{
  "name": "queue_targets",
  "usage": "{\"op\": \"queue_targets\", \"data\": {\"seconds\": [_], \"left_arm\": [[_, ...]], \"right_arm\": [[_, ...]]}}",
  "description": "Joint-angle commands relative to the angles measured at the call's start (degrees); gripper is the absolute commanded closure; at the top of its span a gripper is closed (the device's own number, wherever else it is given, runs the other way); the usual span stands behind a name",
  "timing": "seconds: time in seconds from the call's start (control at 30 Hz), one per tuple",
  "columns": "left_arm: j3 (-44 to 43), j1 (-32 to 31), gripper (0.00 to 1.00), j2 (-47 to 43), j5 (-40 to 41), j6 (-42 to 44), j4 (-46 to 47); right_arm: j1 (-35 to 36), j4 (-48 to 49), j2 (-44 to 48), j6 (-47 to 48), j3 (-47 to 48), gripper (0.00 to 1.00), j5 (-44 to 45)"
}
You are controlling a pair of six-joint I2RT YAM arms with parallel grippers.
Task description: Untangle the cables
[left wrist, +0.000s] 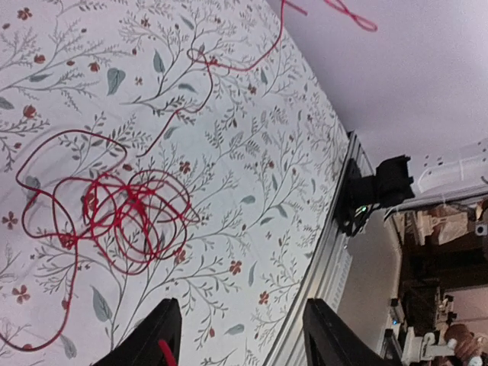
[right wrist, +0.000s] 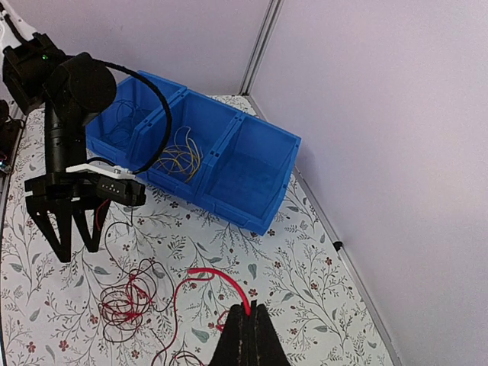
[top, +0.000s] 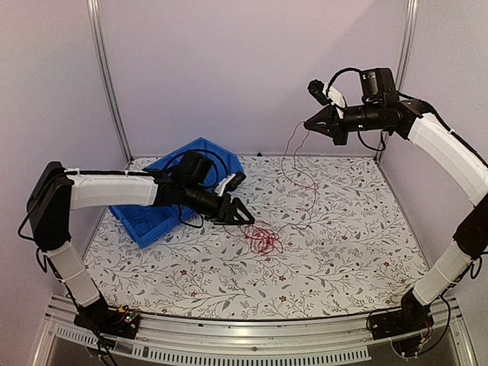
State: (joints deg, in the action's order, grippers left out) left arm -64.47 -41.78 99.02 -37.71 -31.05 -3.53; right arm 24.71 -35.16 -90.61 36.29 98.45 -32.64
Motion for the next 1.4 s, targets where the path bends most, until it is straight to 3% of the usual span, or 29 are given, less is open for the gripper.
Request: {"op": "queue_targets", "data": {"seconds": [0.0, 0.1, 0.13, 0.2, 0.3, 0.4, 0.43, 0.53, 0.6, 0.67, 0.83, 1.03, 1.23, 1.37], "left_arm": [[-8.43, -2.28, 0.44, 0.15, 4.35, 15.64, -34.45], [-12.38, -3.04, 0.42, 1.47, 17.5, 22.72, -50.79], [-13.17, -3.04, 0.42, 1.59, 25.9, 23.78, -54.09], [-13.51, -2.81, 0.41, 1.07, 36.24, 24.04, -56.49], [-12.46, -4.72, 0.39, -0.61, 41.68, 26.76, -52.7], [-17.81, -12.72, 0.35, 2.01, 62.33, 28.23, -58.68], [-18.77, -13.78, 0.34, 2.23, 65.76, 28.88, -58.65], [-14.46, -16.47, 0.34, -6.02, 61.78, 36.59, -42.36], [-6.54, -16.73, 0.25, -13.89, 54.73, 40.97, -29.3], [-1.61, -16.61, 0.21, -18.03, 52.06, 41.04, -22.96], [0.98, -16.44, 0.25, -18.01, 50.88, 35.57, -21.9], [11.17, -17.38, 0.28, -20.06, 44.06, 25.49, -12.01], [21.33, -18.04, 0.3, -22.65, 42.08, 17.24, -2.23], [25.35, -18.45, 0.3, -22.45, 38.5, 13.9, 2.59]], "right_arm": [[0.25, -0.44, 0.91, -0.05, 0.12, 1.0, 0.23], [0.25, -0.54, 0.7, -0.58, 0.22, 1.0, -0.47], [0.25, -0.53, 0.7, -0.65, 0.12, 1.0, -0.55], [0.3, -0.51, 0.78, -0.85, -0.33, 1.0, -1.04], [0.25, -0.44, 0.87, -1.04, -0.97, 1.0, -1.32], [0.27, -0.71, 0.95, -1.03, -0.9, 1.0, -0.91], [0.25, -0.7, 1.02, -0.89, -0.9, 1.0, -0.62], [0.26, -0.15, 1.16, -0.88, -0.73, 1.0, 0.71], [0.3, 0.5, 0.7, -1.35, 0.36, 1.0, 1.49], [0.32, 0.2, -0.43, -1.73, 3.4, 1.0, 1.32], [0.79, -1.23, -6.5, -3.25, 16.14, 1.0, 0.3], [4.12, -0.75, -14.67, -1.57, 29.66, 1.0, 2.62], [8.85, 10.55, -19.14, 2.9, 31.71, 1.0, 9.59], [10.57, 17.71, -24.64, 2.74, 37.94, 1.0, 13.62]]}}
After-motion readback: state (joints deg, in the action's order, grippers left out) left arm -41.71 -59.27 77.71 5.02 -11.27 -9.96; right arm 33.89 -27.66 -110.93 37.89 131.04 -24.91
